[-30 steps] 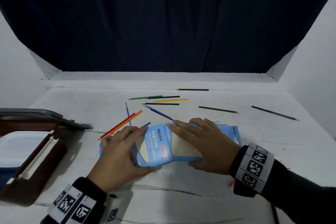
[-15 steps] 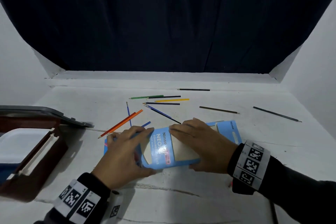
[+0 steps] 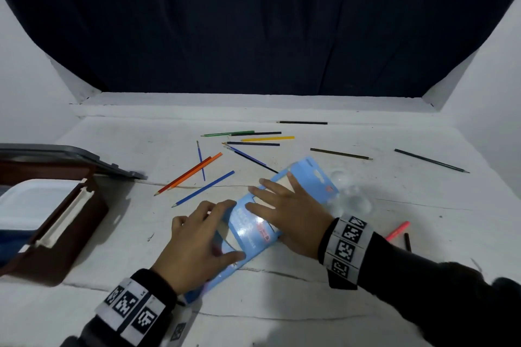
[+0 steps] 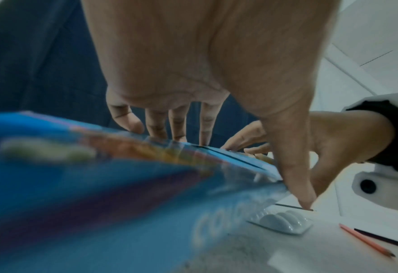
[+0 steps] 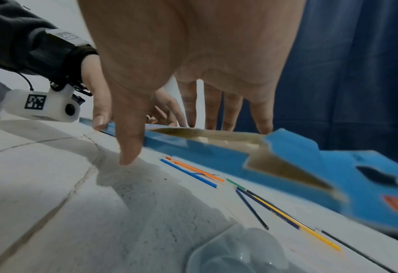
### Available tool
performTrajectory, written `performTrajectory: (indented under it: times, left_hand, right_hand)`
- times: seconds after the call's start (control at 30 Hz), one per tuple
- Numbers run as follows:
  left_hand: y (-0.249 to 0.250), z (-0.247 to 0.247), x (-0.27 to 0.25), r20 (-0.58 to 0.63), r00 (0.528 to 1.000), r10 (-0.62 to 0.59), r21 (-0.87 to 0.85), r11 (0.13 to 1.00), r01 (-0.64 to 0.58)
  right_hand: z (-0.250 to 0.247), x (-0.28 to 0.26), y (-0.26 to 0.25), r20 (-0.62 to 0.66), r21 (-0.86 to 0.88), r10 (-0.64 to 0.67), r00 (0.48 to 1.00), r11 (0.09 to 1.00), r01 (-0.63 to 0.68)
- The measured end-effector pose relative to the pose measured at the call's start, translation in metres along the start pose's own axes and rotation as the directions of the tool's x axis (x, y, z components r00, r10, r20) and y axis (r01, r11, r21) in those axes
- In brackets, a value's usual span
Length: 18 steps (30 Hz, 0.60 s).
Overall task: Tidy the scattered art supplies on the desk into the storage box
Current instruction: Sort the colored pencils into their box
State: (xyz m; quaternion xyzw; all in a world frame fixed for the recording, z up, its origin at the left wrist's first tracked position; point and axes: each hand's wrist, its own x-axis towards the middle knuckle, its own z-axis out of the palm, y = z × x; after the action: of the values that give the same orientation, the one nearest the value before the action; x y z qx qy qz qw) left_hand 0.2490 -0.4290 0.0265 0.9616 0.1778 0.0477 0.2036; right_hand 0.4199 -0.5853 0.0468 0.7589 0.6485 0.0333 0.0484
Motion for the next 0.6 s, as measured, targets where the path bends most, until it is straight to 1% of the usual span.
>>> performTrajectory:
  times: [0.07, 0.1, 0.17, 0.23, 0.33, 0.4, 0.47, 0.53, 0.6]
  left_hand:
    - [-0.003, 0.004, -0.005, 0.013, 1.0, -0.012, -0.031, 0.999, 0.013]
    - [-0.004, 0.004, -0.007, 0.028, 0.999, -0.02, -0.036, 0.999, 0.021]
    - [-0.008, 0.007, -0.01, 0.09, 0.994, -0.065, -0.021, 0.998, 0.067]
    - [-0.01, 0.01, -0.011, 0.155, 0.983, -0.099, -0.001, 0.995, 0.1]
    - [-0.006, 0.013, -0.009, 0.195, 0.977, -0.081, 0.042, 0.996, 0.075]
    - [-0.001, 0.011, -0.006, 0.212, 0.973, -0.086, 0.1, 0.993, 0.066]
    - [0.006, 0.008, -0.003, 0.235, 0.968, -0.083, 0.195, 0.98, 0.037]
    - [0.013, 0.006, 0.0, 0.272, 0.96, -0.068, 0.262, 0.965, -0.006]
    - [0.017, 0.004, 0.003, 0.309, 0.949, -0.067, 0.289, 0.957, -0.026]
  right_hand:
    - [-0.003, 0.005, -0.001, -0.063, 0.019, 0.002, 0.998, 1.0, 0.0]
    - [-0.004, 0.006, -0.001, -0.068, 0.028, 0.022, 0.997, 0.999, -0.02]
    - [-0.005, 0.007, -0.002, -0.017, 0.049, 0.091, 0.996, 0.995, -0.09]
    - [-0.003, 0.006, -0.003, -0.016, 0.066, 0.145, 0.989, 0.987, -0.143]
    - [0.002, -0.006, 0.001, 0.007, 0.124, 0.215, 0.977, 0.969, -0.214]
    - [0.001, -0.024, 0.006, -0.009, 0.153, 0.257, 0.966, 0.955, -0.253]
    - [0.0, -0.049, 0.014, -0.014, 0.205, 0.313, 0.95, 0.93, -0.304]
    - [0.001, -0.078, 0.026, -0.021, 0.285, 0.389, 0.921, 0.885, -0.368]
    - [0.002, -0.107, 0.038, -0.05, 0.333, 0.468, 0.882, 0.841, -0.427]
